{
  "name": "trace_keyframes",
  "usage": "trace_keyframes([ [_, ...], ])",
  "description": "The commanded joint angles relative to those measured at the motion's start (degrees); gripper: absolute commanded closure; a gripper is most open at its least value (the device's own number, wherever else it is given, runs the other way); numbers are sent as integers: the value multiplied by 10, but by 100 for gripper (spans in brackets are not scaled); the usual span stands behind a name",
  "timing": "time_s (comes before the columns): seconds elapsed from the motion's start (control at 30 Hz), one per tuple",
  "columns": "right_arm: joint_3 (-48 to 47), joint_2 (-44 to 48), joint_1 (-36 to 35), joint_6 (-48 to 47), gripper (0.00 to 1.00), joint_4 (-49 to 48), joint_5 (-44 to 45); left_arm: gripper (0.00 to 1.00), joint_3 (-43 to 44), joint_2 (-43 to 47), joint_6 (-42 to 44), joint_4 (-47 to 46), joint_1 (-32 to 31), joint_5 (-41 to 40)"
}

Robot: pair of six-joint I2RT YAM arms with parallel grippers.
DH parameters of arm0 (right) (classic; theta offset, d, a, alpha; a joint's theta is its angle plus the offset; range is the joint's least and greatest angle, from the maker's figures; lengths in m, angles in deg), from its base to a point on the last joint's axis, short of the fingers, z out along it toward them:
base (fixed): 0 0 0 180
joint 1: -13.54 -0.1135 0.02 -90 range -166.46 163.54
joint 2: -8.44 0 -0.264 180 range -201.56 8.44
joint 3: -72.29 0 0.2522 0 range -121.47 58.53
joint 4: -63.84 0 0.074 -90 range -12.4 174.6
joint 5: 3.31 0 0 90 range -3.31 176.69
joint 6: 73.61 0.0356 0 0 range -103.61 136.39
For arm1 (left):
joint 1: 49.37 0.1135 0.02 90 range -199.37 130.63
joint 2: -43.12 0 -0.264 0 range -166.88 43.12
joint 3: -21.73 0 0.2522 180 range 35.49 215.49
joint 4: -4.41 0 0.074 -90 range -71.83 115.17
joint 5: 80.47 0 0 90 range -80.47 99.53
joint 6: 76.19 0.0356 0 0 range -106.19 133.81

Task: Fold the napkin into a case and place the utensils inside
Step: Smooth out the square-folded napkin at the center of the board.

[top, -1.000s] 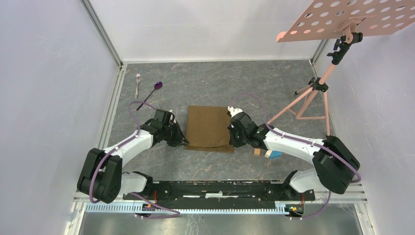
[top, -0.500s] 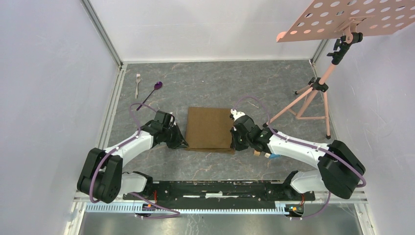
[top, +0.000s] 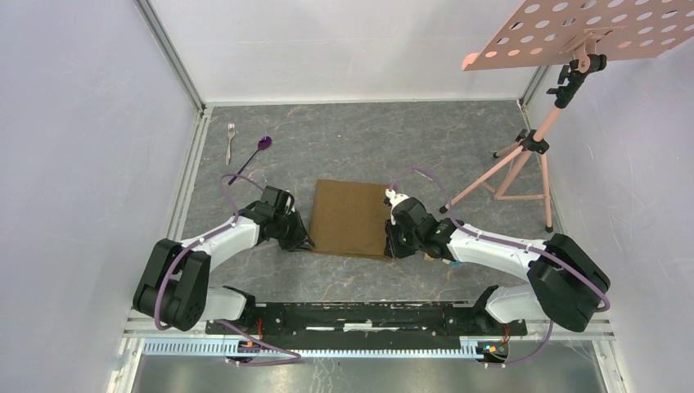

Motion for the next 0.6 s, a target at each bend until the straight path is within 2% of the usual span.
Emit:
trace_keyframes([
  [0.0,3,23,-1,-30,74,15,-28,73,7,9,15,29,0,-19],
  [0.17,-21,74,-1,-74,61,48,-37,58,22,75,12,85,0,-13],
  [0.27,-28,56,0,-77,59,13,-56,54,40,90,3,93,0,-4],
  [0.4,-29,4,0,-61,71,-72,-101,63,62,76,-8,88,0,-2],
  [0.53,-14,-30,0,-68,77,-108,-99,69,51,57,-20,40,-1,18],
  [0.57,-10,-36,0,-71,79,-109,-95,75,50,43,-19,36,-1,22],
])
